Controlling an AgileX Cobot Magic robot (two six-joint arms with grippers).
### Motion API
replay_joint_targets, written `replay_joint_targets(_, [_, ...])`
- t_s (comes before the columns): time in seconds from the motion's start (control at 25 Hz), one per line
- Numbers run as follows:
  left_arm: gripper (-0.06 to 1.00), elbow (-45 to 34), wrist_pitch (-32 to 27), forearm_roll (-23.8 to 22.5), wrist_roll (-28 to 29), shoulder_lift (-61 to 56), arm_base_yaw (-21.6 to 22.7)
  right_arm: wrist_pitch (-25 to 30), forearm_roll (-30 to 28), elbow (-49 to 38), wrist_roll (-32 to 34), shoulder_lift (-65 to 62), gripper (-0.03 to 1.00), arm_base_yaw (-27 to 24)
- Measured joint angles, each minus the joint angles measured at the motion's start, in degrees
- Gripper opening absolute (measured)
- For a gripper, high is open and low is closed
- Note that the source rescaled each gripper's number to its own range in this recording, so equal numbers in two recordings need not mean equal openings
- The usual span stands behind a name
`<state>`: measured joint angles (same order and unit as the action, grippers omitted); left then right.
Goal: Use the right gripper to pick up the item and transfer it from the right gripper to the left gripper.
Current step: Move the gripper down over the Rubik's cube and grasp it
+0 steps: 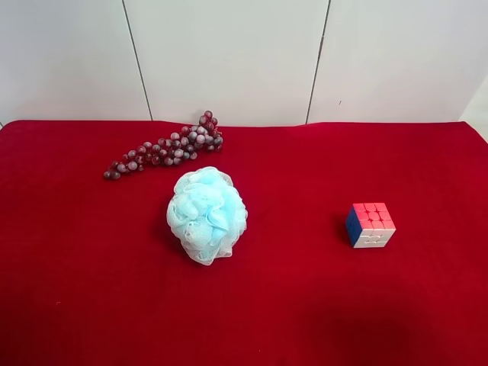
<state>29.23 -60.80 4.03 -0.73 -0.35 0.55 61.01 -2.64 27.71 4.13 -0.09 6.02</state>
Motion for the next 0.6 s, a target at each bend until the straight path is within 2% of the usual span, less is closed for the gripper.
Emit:
replay_joint_targets(0.2, [1.00,0.00,0.00,0.00,0.00,0.00,0.00,0.46,0.00,3.35,0.20,3.90,1.00,0.00])
replay_joint_targets(0.6, [1.00,0.00,0.00,0.00,0.00,0.00,0.00,0.45,-0.15,14.81,0.20,34.33,1.00,0.00])
